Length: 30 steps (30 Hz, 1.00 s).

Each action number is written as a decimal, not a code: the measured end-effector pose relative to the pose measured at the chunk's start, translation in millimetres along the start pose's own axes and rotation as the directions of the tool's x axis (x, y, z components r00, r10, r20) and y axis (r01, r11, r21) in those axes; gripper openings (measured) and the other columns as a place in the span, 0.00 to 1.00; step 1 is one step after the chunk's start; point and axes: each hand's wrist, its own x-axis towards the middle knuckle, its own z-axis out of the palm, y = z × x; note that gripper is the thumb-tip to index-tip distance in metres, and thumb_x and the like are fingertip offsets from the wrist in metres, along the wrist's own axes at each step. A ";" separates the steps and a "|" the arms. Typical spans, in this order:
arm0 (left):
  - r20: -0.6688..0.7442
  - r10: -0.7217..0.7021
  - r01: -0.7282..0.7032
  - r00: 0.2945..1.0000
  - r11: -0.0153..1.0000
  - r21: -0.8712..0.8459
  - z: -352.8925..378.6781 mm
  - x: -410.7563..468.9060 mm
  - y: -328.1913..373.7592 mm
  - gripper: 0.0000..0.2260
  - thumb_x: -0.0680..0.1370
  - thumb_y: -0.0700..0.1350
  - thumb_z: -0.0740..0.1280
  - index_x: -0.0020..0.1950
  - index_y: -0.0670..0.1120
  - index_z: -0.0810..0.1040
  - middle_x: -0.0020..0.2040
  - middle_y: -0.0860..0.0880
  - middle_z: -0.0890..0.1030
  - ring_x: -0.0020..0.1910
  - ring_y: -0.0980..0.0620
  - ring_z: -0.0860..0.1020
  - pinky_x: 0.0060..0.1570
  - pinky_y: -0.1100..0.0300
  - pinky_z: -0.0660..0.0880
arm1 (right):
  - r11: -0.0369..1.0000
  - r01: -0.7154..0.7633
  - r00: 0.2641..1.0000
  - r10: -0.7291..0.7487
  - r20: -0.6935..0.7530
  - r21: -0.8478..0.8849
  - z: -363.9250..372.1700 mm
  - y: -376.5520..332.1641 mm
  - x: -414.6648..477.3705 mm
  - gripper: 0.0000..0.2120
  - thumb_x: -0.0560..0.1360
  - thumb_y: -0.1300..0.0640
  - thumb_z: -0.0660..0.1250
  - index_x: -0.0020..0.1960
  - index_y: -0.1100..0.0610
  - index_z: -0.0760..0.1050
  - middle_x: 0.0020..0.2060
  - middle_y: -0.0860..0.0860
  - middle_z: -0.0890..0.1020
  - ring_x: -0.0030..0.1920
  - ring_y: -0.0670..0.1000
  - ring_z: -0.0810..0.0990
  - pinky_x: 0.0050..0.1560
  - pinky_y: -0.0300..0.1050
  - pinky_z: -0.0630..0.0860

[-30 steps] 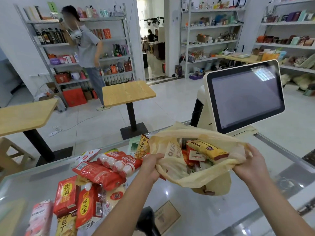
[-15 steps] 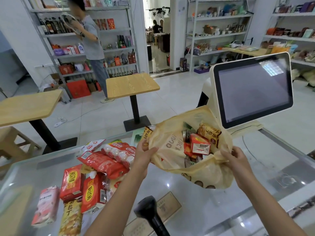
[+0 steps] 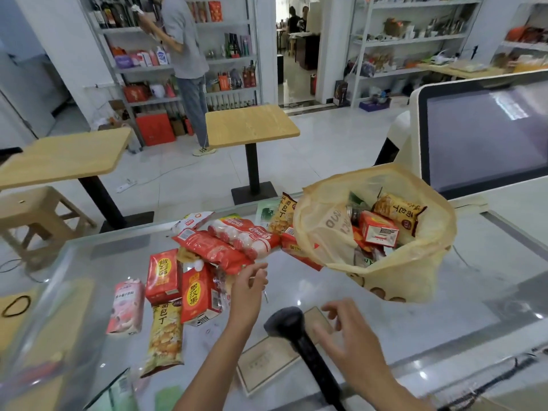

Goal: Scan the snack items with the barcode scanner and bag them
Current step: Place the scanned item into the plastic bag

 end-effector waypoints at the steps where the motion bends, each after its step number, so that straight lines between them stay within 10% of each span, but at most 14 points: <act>1: 0.017 0.006 -0.007 1.000 1.000 0.015 -1.3 -3.7 -2.9 0.08 0.81 0.40 0.60 0.54 0.49 0.77 0.53 0.45 0.79 0.48 0.51 0.78 0.46 0.66 0.74 | 0.998 -0.067 0.991 0.069 0.118 -0.021 10.7 -7.1 -0.4 0.15 0.74 0.38 0.64 0.55 0.42 0.64 0.47 0.39 0.71 0.47 0.41 0.73 0.41 0.34 0.69; 5: 0.049 0.164 -0.171 0.985 0.954 0.246 -9.2 -20.9 -13.6 0.11 0.78 0.34 0.62 0.56 0.46 0.79 0.55 0.49 0.77 0.55 0.53 0.75 0.53 0.70 0.70 | 0.954 -0.296 0.905 0.267 0.332 0.039 33.2 -31.0 7.4 0.17 0.72 0.42 0.67 0.56 0.48 0.66 0.48 0.42 0.77 0.47 0.44 0.77 0.46 0.39 0.73; 10: -0.068 0.488 -0.291 0.870 0.620 0.729 -29.7 -33.6 -21.8 0.18 0.66 0.31 0.72 0.54 0.42 0.78 0.51 0.45 0.77 0.49 0.47 0.74 0.45 0.62 0.72 | 0.848 -0.487 0.820 0.361 0.444 0.210 36.1 -38.7 13.5 0.09 0.75 0.56 0.68 0.52 0.50 0.70 0.33 0.53 0.80 0.29 0.50 0.78 0.32 0.44 0.76; 17: 0.224 0.362 -0.343 0.905 0.309 0.887 -27.8 -51.7 -50.0 0.28 0.55 0.38 0.79 0.55 0.40 0.81 0.50 0.41 0.81 0.52 0.41 0.77 0.53 0.51 0.76 | 0.824 -0.513 0.828 0.403 0.390 0.238 37.4 -32.1 13.5 0.07 0.74 0.57 0.69 0.47 0.61 0.75 0.22 0.54 0.74 0.20 0.49 0.70 0.23 0.41 0.67; 21: 0.299 0.270 -0.385 0.915 0.363 0.849 -25.5 -64.2 -56.0 0.26 0.56 0.43 0.81 0.52 0.42 0.81 0.56 0.39 0.81 0.57 0.41 0.78 0.52 0.53 0.78 | 0.803 -0.533 0.834 0.446 0.325 0.265 25.2 -20.6 8.4 0.12 0.72 0.54 0.73 0.39 0.62 0.74 0.20 0.53 0.72 0.19 0.50 0.69 0.23 0.41 0.66; 25: 0.302 0.289 -0.411 0.908 0.478 0.776 -28.3 -62.9 -47.9 0.25 0.54 0.44 0.81 0.49 0.44 0.80 0.44 0.45 0.84 0.39 0.49 0.83 0.26 0.63 0.76 | 0.742 -0.567 0.822 0.480 0.306 0.358 8.7 -12.9 -2.6 0.11 0.73 0.56 0.72 0.41 0.62 0.74 0.22 0.55 0.72 0.22 0.51 0.68 0.24 0.43 0.65; 30: 0.113 0.147 -0.182 0.983 0.877 0.444 -39.6 -71.7 -11.0 0.04 0.80 0.43 0.61 0.47 0.44 0.69 0.36 0.51 0.75 0.30 0.55 0.73 0.24 0.68 0.66 | 0.701 -0.560 0.828 0.501 0.254 0.442 -12.8 -7.5 -3.1 0.09 0.75 0.59 0.70 0.40 0.62 0.72 0.22 0.54 0.71 0.21 0.50 0.68 0.25 0.42 0.66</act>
